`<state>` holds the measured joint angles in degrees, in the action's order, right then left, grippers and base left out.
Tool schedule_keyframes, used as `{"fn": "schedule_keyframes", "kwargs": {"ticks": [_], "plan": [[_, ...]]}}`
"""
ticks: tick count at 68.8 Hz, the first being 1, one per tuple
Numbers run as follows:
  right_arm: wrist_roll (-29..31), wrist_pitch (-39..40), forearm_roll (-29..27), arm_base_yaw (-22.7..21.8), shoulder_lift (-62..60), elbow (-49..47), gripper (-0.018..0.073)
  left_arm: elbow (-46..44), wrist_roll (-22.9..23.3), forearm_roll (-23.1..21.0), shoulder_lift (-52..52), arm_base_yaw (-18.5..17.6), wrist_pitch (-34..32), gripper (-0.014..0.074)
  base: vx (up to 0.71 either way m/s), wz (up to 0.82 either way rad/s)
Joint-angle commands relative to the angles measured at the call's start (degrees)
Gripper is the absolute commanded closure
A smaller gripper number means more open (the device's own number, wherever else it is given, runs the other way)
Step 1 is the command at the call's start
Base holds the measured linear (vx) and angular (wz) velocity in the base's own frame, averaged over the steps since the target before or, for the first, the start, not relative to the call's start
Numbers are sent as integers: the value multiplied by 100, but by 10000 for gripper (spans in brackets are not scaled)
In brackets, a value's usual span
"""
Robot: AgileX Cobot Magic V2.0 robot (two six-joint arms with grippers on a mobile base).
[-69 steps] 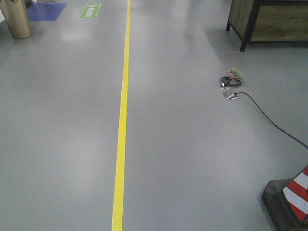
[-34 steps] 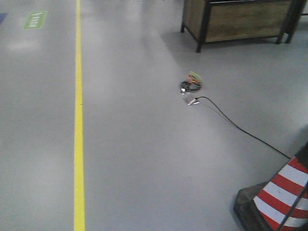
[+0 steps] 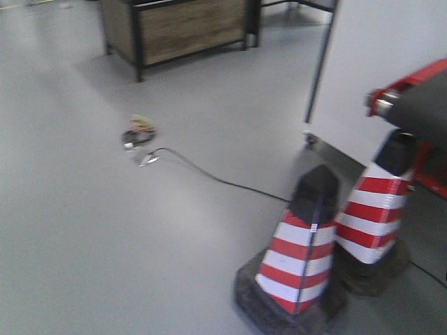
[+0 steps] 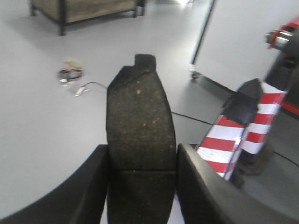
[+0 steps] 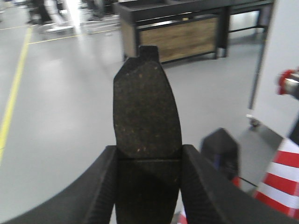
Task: Move and align brake pads A on conveyor
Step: 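Turn the base past the cones to face the conveyor belt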
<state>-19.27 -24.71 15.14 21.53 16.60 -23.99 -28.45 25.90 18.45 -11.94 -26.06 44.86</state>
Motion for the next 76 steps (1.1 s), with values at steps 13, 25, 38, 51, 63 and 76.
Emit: {"fn": "schedule_keyframes", "kwargs": {"ticks": [13, 25, 38, 51, 63, 76], "plan": [[36, 577, 130, -39, 46, -181, 566, -148, 2, 92, -70, -20, -498, 603, 22, -86], [36, 577, 130, -39, 46, -181, 566, -148, 2, 92, -70, -20, -498, 603, 19, -83], [36, 577, 130, -39, 46, -181, 566, -148, 2, 97, -70, -20, -498, 603, 15, -84], [36, 570, 130, -39, 46, -181, 566, -148, 2, 97, -70, -20, -498, 603, 11, -86], [36, 570, 130, -39, 46, -181, 566, -148, 2, 92, -70, -20, -498, 603, 7, -79], [36, 570, 130, -39, 46, -181, 566, -148, 2, 92, -70, -20, -498, 603, 7, -57]]}}
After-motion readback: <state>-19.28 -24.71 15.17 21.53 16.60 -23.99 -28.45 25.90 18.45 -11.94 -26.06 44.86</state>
